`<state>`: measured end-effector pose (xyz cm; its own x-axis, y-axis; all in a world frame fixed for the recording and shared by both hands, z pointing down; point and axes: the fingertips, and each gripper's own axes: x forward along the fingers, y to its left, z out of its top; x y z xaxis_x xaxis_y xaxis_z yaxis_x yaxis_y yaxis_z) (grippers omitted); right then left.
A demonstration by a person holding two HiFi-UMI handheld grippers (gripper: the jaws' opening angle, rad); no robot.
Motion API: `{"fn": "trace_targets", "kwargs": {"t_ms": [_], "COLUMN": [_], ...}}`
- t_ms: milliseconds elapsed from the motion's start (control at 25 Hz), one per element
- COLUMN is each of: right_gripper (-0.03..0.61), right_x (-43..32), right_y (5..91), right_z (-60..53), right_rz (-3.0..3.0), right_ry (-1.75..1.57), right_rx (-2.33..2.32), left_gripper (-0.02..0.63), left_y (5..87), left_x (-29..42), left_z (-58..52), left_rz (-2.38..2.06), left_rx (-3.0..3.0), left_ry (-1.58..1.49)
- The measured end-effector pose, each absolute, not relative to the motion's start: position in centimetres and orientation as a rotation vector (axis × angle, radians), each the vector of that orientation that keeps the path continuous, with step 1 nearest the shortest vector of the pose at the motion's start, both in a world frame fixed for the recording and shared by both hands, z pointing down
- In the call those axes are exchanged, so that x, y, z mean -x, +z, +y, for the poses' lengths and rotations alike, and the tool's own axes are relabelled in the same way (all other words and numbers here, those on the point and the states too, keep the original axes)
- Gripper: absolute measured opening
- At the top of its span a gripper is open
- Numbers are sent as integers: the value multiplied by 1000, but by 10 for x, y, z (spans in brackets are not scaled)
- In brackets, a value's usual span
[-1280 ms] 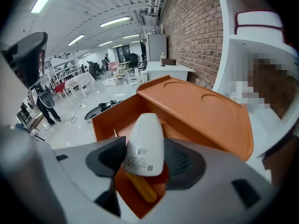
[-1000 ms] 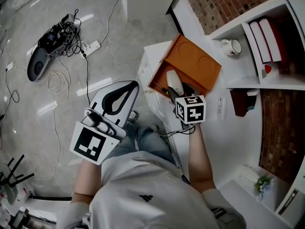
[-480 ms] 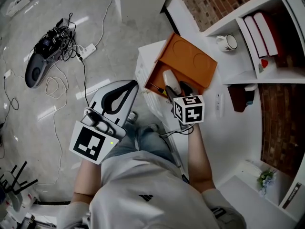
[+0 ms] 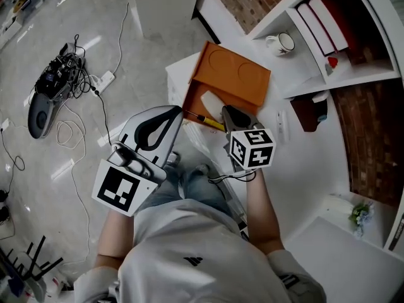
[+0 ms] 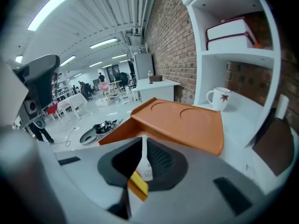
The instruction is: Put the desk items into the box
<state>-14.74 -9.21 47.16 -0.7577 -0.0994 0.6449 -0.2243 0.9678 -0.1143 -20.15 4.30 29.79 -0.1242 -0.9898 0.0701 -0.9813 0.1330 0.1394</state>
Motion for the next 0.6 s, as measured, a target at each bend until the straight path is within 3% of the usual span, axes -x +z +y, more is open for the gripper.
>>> {"fn": "trace_targets", "kwargs": {"t_ms": [160,600], "right_gripper": [12,9], "right_x": [137,100], "right_y": [452,393], "right_z": [-92,-81], "right_rz": [-2497,-2699], "right_ry": [305,391], "right_rx": [-257,-355], "left_gripper": [12,12], "left_y": [294,288], "left_x": [190,146], "left_z": [33,11], "left_rz": [-2196,-2020], "left_rx": [-2054,-2258], "left_ry": [-88,-83]}}
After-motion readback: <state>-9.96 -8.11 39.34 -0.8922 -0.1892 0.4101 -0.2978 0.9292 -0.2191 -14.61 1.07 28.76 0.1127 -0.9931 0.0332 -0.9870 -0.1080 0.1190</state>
